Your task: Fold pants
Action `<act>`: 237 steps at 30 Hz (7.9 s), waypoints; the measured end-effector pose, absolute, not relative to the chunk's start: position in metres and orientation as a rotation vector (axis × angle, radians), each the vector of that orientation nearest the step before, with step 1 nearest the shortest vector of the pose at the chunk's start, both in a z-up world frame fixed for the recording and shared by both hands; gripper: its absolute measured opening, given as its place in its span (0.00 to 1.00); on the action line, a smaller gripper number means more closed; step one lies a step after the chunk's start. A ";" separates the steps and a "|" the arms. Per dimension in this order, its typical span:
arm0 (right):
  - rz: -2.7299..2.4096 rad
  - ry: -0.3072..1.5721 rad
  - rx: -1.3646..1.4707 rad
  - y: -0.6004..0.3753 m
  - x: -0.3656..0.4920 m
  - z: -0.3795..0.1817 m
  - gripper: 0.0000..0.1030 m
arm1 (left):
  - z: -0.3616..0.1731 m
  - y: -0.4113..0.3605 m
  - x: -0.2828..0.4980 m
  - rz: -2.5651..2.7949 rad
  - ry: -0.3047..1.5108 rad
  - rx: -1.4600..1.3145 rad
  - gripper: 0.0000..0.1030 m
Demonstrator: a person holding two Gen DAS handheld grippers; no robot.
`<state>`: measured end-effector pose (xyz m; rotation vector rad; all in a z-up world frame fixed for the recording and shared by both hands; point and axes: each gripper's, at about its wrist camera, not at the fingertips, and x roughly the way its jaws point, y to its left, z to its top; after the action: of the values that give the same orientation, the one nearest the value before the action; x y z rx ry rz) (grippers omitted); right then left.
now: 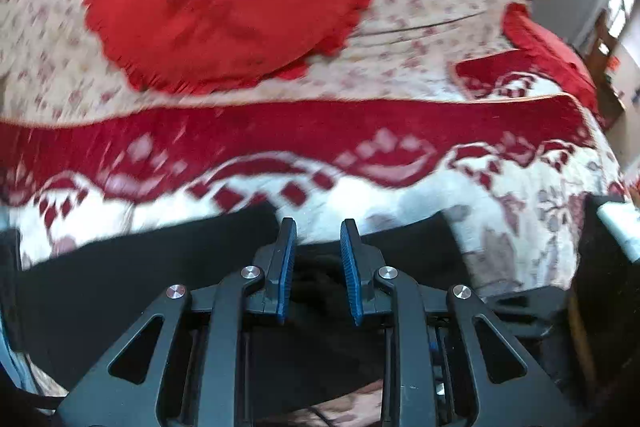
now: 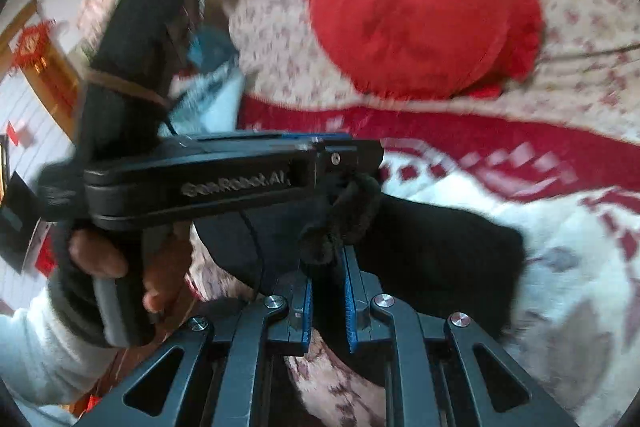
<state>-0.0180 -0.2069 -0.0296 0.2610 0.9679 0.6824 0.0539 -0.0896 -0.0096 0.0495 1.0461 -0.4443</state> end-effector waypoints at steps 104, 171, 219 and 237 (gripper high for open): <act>0.372 1.014 0.273 -0.261 -0.016 -0.024 0.25 | -0.040 -0.058 0.003 -0.311 1.019 -0.169 0.55; 0.490 1.073 0.293 -0.218 -0.007 -0.044 0.35 | -0.030 -0.006 -0.015 -0.163 0.979 -0.218 0.60; 0.989 1.053 -0.340 0.123 0.113 -0.072 0.45 | -0.083 0.171 -0.040 0.134 0.956 -0.711 0.77; 1.019 0.899 0.072 0.032 0.105 0.005 0.14 | 0.003 0.122 -0.059 0.002 0.743 -0.492 0.21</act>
<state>0.1049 0.0317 0.0053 0.0721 0.8985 1.0186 -0.0588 0.1224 0.0027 -0.4920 0.7426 0.0020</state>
